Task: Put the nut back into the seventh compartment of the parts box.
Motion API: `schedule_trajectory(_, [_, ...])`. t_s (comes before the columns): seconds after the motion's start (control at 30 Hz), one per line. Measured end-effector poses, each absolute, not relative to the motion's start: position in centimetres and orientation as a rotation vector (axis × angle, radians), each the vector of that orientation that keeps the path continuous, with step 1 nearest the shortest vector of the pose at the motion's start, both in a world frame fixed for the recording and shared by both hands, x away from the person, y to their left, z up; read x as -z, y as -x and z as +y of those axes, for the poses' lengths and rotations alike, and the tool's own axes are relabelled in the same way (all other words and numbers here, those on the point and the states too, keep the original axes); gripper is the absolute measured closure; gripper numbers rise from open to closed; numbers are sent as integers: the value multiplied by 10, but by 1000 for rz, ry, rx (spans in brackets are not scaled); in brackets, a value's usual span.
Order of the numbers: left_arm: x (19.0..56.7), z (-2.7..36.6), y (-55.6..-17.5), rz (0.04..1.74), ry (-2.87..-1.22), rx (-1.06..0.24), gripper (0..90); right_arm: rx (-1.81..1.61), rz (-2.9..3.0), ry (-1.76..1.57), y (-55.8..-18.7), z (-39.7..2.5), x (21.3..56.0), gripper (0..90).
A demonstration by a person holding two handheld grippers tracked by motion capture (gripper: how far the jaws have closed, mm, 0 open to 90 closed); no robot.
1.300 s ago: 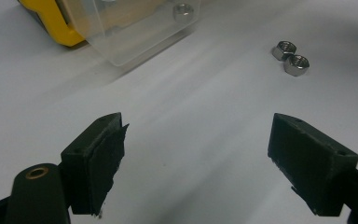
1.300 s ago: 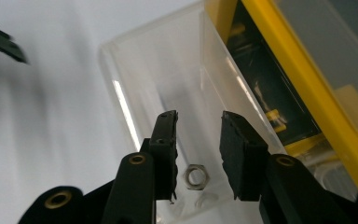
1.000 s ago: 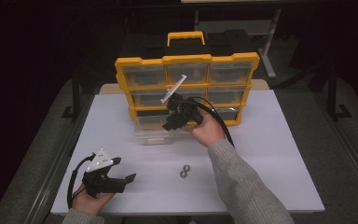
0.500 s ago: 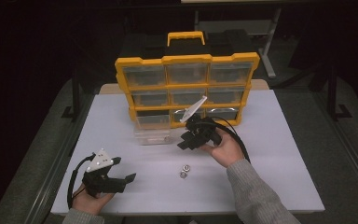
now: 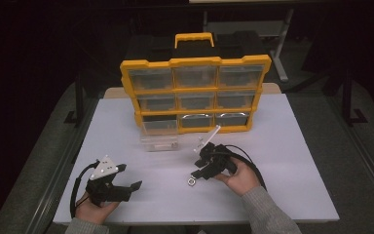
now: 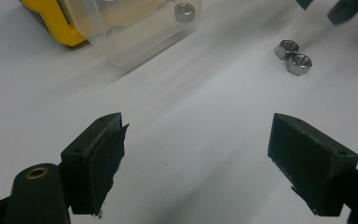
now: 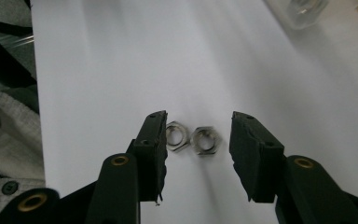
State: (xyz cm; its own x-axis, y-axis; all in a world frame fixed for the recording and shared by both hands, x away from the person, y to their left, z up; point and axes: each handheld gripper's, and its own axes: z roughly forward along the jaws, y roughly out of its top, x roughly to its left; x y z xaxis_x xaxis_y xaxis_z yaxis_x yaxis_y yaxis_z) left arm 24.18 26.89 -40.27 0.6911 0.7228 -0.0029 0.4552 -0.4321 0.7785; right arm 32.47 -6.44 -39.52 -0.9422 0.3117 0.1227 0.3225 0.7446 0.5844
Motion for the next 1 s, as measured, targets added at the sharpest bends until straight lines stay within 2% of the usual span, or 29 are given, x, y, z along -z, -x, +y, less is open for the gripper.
schedule_trajectory(0.47, [403,269,-242,894,-2103,-435,182,920,-2899,512,-304,-60,425,570])
schedule_trajectory(1.0, [402,270,-242,895,-2099,-439,183,905,-2918,513,-303,-53,428,578])
